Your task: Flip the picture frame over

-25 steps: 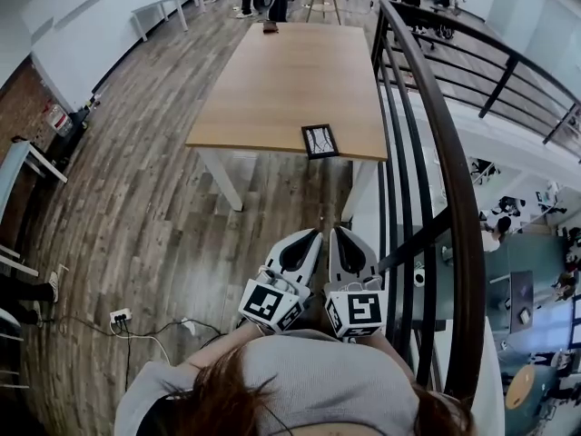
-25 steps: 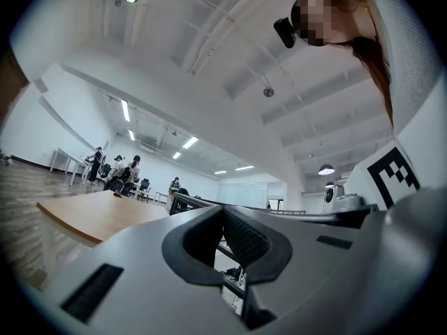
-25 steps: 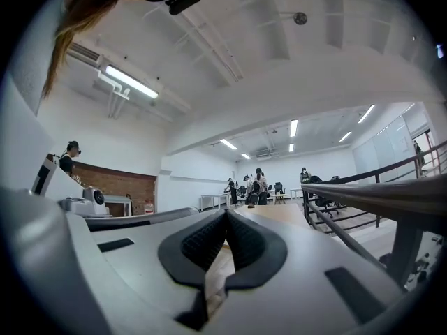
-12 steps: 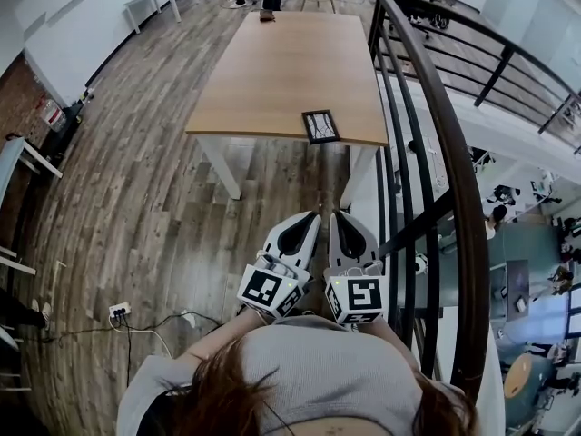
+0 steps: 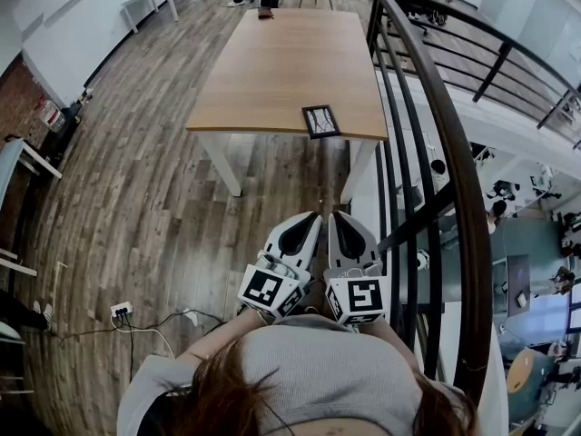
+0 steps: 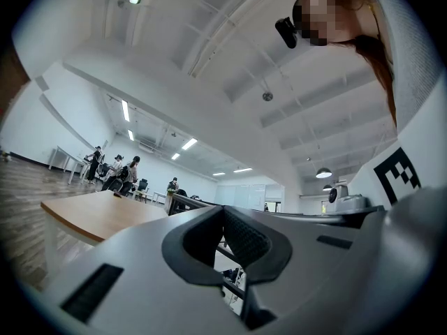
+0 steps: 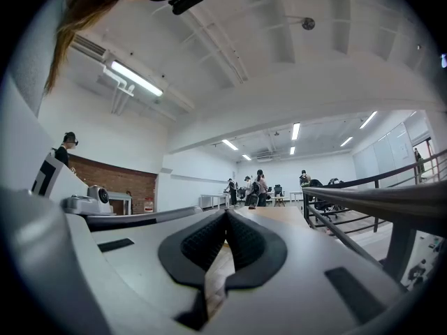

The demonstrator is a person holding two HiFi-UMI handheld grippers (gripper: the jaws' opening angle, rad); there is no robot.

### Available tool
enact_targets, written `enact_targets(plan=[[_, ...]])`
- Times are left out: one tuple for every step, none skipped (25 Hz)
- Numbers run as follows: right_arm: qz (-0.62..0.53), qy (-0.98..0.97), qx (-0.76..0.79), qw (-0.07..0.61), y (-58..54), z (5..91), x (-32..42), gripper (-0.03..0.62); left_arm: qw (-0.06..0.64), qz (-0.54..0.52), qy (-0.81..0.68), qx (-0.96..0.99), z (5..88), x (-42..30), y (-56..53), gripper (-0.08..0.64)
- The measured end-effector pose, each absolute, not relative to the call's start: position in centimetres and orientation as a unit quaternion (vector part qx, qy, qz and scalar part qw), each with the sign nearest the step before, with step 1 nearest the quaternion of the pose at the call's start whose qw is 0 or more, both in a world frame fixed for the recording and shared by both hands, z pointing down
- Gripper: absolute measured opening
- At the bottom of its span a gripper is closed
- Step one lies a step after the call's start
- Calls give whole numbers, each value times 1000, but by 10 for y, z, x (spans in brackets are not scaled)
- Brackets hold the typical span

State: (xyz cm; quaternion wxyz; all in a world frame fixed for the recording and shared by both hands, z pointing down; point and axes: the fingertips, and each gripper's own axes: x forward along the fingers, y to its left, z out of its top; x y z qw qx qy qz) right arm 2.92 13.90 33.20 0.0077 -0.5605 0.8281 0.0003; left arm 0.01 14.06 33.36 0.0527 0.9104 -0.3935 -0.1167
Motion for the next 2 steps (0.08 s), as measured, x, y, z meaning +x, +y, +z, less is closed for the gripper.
enact_targets(plan=[[1, 828, -560, 7, 139, 332, 29, 15, 53, -116, -393, 911, 333, 0, 141, 6], [1, 829, -560, 7, 139, 332, 28, 15, 52, -116, -392, 911, 333, 0, 142, 5]])
